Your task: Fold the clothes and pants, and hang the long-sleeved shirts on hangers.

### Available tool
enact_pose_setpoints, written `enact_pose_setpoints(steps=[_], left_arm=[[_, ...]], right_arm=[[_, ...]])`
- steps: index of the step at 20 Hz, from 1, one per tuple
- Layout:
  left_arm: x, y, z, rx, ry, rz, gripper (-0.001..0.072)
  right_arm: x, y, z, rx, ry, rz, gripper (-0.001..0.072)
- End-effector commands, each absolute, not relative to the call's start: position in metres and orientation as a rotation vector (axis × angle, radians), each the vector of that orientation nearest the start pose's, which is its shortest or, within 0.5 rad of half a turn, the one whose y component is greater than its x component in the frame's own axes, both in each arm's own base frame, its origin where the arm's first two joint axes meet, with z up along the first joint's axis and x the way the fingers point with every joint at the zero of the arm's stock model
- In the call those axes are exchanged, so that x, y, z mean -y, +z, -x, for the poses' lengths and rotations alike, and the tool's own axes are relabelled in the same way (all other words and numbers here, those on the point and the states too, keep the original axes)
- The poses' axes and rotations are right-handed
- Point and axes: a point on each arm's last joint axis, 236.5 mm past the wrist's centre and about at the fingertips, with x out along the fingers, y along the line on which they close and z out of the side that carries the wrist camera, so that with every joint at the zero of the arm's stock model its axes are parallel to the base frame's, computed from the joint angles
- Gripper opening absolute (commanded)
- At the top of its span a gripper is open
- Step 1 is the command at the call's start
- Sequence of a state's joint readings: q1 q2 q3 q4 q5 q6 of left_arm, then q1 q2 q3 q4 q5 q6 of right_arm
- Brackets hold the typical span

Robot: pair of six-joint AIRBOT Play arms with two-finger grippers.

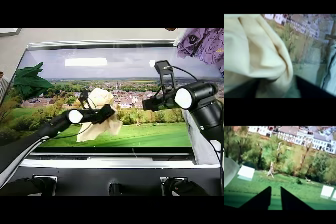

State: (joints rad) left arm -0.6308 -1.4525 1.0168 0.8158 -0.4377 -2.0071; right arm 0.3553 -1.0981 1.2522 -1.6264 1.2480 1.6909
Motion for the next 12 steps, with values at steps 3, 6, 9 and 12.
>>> enact_pose_setpoints(steps=[3,6,9,12], left_arm=[[0.291,-0.002,-0.396,-1.141,-0.31,0.895,0.0686],[0.192,0.036,-0.424,-1.043,-0.292,0.849,0.0686],[0.109,0.046,-0.428,-1.019,-0.217,0.871,0.0685],[0.066,0.039,-0.422,-1.051,-0.155,0.927,0.0685]], right_arm=[[-0.048,0.11,-0.348,-1.117,0.006,0.336,0.0386],[0.0,0.108,-0.365,-1.068,-0.196,0.009,0.039],[-0.039,0.058,-0.367,-1.157,-0.052,-0.622,0.0418],[-0.108,0.011,-0.345,-1.308,0.227,-0.782,0.0437]])
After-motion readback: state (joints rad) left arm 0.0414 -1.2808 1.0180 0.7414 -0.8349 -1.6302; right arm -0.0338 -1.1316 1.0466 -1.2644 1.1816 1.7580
